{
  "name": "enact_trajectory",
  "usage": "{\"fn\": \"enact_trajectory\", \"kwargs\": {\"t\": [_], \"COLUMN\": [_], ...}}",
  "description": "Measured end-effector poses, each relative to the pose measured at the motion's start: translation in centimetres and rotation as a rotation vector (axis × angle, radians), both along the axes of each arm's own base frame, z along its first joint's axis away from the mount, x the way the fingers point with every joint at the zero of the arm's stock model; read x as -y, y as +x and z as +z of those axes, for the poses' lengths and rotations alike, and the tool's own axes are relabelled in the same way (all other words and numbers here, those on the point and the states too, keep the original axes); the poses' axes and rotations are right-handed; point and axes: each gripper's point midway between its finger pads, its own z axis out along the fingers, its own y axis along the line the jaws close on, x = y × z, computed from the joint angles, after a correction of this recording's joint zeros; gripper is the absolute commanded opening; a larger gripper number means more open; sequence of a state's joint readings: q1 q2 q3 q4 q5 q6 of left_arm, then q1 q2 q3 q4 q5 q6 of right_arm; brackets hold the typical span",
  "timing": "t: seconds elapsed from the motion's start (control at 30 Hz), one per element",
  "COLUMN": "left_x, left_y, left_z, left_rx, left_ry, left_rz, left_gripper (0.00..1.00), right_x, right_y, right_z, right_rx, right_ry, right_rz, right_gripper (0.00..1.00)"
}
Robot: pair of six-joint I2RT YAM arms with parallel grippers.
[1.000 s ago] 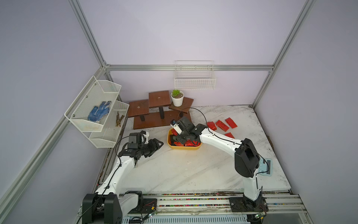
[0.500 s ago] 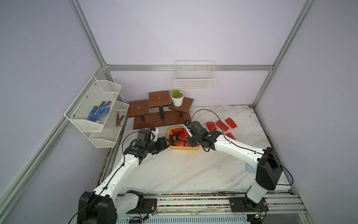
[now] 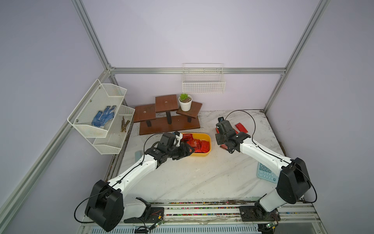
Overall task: Take the tea bags out of the storage box
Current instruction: Pick up the tea bag from the storage box, then place the tea bag at the center of the board.
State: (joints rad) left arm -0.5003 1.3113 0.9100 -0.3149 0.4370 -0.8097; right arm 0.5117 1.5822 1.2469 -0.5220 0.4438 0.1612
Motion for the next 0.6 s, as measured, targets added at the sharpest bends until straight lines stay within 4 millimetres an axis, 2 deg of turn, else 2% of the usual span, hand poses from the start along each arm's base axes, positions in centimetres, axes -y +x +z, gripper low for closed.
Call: {"fn": "enact_trajectory", "kwargs": {"t": [0.17,0.3,0.5,0.6], "left_x": [2.1,2.6,2.6,2.6], "left_y": [0.4,0.6,0.6,0.5], "left_z": [0.1,-0.2,-0.1,-0.2], "left_rx": [0.007,0.009,0.013,0.011], "left_ry": [-0.014,-0.018,-0.023,-0.024], "left_rz": [-0.037,-0.045,-0.049,-0.051], "left_gripper": [0.64,0.64,0.64,0.65], "right_x": [5.4,9.4,13.7,15.4], "right_y": [2.0,3.1,3.9,4.1], "right_z": [-1.9,-4.4,-8.1,-9.3], "right_rx": [-0.016,-0.045,-0.097,-0.120], "right_ry": [-0.020,-0.046,-0.083,-0.091], "right_rz": [-0.181,-0.317,-0.445,-0.490], "right_gripper": [0.00,0.00,0.00,0.00]}}
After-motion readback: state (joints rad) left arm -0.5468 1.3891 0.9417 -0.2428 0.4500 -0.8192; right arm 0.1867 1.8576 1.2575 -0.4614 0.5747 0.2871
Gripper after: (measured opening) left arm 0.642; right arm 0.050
